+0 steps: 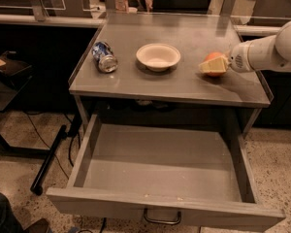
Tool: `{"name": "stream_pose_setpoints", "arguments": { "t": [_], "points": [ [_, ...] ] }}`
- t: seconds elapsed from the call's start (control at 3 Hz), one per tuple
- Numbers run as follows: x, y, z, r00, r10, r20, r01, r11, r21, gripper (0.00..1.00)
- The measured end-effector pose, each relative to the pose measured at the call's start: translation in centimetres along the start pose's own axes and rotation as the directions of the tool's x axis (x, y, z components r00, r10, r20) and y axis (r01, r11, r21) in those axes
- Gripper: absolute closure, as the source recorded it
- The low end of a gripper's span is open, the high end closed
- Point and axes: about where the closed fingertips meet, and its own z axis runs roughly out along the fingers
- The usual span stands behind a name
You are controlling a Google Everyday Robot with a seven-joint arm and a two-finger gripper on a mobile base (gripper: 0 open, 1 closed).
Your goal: Place orange into top drawer
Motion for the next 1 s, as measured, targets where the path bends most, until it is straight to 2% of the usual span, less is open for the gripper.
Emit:
{"name": "stream_pose_setpoints", "arguments": {
  "t": [0.33, 0.67, 1.0],
  "points": [
    [0.00, 0.00, 0.01, 1.000, 0.000, 0.000, 0.000, 1.0000, 0.000, 0.69],
    [0.00, 0.00, 0.01, 1.000, 0.000, 0.000, 0.000, 1.0000, 0.000, 0.92],
    [-0.11, 0.52, -0.63, 1.000, -0.007, 0.003, 0.007, 0.9999, -0.010, 1.00]
  ]
}}
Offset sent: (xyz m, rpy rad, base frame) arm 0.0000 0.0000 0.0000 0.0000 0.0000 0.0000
